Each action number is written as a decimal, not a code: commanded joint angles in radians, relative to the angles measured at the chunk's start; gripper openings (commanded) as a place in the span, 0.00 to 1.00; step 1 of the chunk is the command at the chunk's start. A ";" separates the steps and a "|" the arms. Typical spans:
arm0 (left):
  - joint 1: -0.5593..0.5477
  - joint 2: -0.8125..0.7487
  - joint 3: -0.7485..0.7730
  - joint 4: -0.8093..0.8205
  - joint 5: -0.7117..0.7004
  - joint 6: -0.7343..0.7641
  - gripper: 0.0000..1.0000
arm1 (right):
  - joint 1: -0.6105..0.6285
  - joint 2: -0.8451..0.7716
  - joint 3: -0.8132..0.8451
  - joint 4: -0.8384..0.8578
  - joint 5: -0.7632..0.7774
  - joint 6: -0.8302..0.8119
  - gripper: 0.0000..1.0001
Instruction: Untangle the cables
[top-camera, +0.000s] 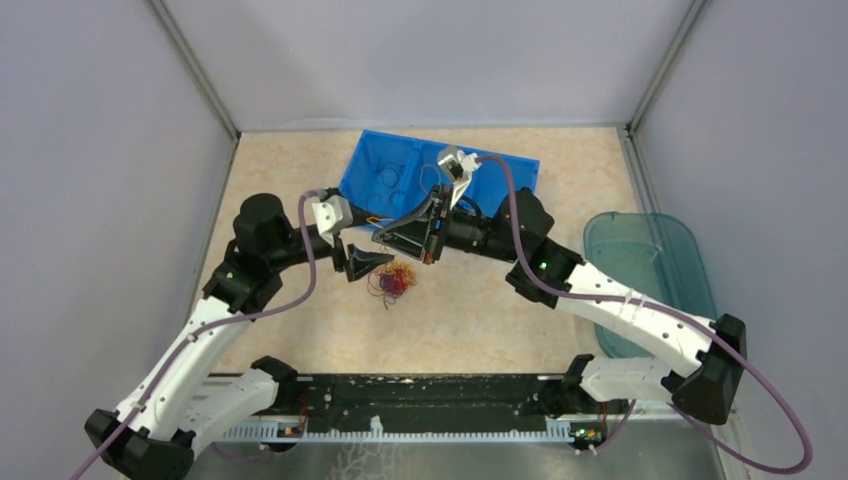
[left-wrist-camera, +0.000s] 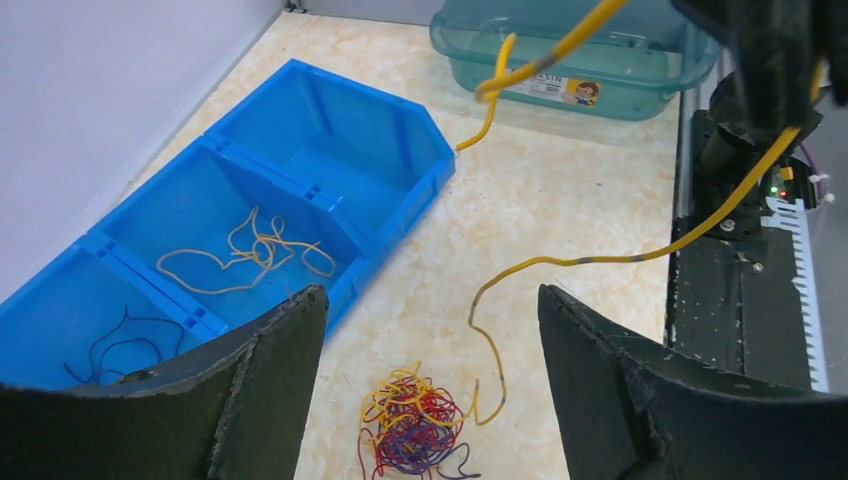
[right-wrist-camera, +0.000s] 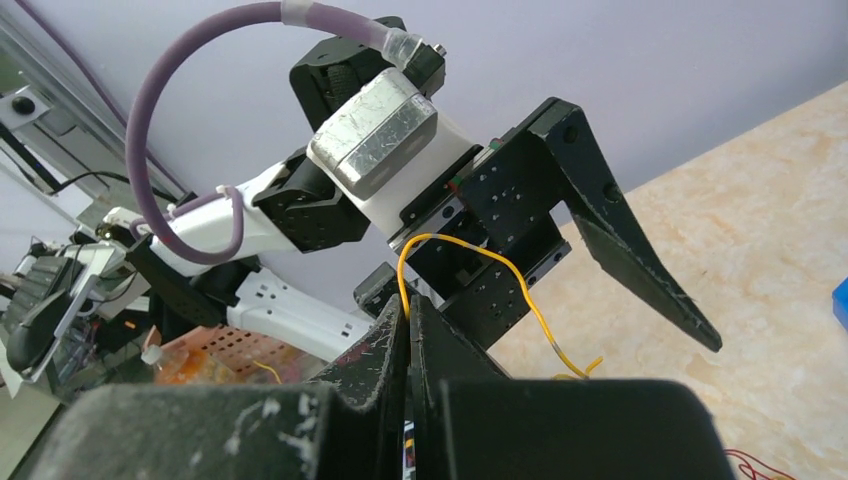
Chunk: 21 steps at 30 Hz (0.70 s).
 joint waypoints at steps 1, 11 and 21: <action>0.002 -0.012 0.014 0.035 -0.034 0.025 0.86 | -0.002 -0.051 0.005 0.062 -0.007 -0.004 0.00; 0.001 0.039 0.042 -0.006 0.180 0.023 0.80 | -0.001 -0.040 -0.009 0.116 -0.020 0.029 0.00; 0.001 0.079 0.074 0.029 0.219 -0.102 0.04 | -0.001 -0.045 -0.048 0.160 -0.004 0.048 0.00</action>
